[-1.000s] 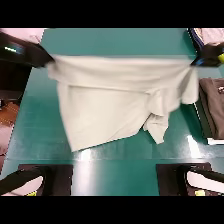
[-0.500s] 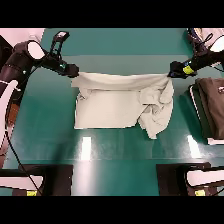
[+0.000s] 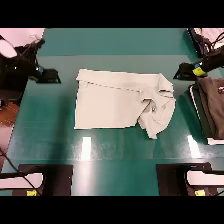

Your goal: Fold the shirts.

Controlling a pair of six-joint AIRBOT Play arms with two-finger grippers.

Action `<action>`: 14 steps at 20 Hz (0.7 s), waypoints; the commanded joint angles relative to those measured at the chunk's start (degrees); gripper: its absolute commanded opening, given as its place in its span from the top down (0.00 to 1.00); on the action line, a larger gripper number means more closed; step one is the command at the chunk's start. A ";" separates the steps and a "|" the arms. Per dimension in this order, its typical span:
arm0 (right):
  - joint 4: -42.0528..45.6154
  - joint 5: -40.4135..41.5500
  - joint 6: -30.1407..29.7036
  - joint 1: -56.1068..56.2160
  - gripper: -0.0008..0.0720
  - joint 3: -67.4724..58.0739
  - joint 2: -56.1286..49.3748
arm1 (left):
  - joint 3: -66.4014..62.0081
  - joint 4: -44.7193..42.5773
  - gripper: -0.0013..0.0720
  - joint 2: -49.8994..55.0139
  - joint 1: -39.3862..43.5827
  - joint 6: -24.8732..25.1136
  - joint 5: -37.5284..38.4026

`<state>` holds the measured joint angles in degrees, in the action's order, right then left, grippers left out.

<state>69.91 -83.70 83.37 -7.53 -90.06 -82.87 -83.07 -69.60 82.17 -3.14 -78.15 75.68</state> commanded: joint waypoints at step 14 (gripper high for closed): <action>-11.96 3.39 -2.45 -4.26 0.60 29.81 25.53 | 49.05 25.86 0.40 -13.00 -3.37 13.75 -13.81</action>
<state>59.02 -80.77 80.99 -10.52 -61.76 -59.96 -36.53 -46.09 69.17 -6.46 -66.26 63.75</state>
